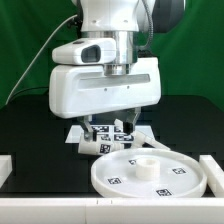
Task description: Assemble round table
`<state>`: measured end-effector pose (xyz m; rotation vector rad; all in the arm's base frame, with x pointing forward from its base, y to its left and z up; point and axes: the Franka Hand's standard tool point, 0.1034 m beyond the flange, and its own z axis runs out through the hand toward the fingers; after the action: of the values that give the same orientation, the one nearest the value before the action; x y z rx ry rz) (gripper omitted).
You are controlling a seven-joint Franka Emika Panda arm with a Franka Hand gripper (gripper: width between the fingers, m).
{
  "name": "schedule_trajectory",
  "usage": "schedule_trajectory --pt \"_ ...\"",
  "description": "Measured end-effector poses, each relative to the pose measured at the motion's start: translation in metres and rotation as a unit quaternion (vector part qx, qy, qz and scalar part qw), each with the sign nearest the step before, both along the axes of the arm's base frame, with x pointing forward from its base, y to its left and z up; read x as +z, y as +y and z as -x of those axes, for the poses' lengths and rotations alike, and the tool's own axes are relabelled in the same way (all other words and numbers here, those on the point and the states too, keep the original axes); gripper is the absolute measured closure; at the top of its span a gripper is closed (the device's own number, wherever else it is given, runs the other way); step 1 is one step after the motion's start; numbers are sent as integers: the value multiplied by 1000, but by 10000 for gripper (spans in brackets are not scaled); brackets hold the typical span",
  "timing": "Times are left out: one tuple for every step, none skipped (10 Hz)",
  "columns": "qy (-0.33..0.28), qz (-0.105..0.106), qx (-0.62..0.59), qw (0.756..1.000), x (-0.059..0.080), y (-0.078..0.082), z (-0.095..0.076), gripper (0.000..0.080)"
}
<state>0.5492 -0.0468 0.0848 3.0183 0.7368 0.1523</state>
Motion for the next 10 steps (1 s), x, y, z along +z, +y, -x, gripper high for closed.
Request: schedule_trajectory --pt "6 -4 -39 999 0 -13 9 150" --pt "7 -6 -50 999 2 -23 10 150" --pt "4 -8 -53 999 7 -27 7 150" --pt "6 -8 -51 999 4 -25 8 150" --pt "6 -10 -59 998 3 -24 8 150" --pt "6 -14 -96 995 3 -23 8 150" --pt "6 -23 -138 990 3 -26 9 150" --pt "10 -42 -216 976 0 -39 16 150" --pt "30 -62 -318 945 -3 -43 23 150" --pt "54 -79 -374 923 -4 -42 25 150"
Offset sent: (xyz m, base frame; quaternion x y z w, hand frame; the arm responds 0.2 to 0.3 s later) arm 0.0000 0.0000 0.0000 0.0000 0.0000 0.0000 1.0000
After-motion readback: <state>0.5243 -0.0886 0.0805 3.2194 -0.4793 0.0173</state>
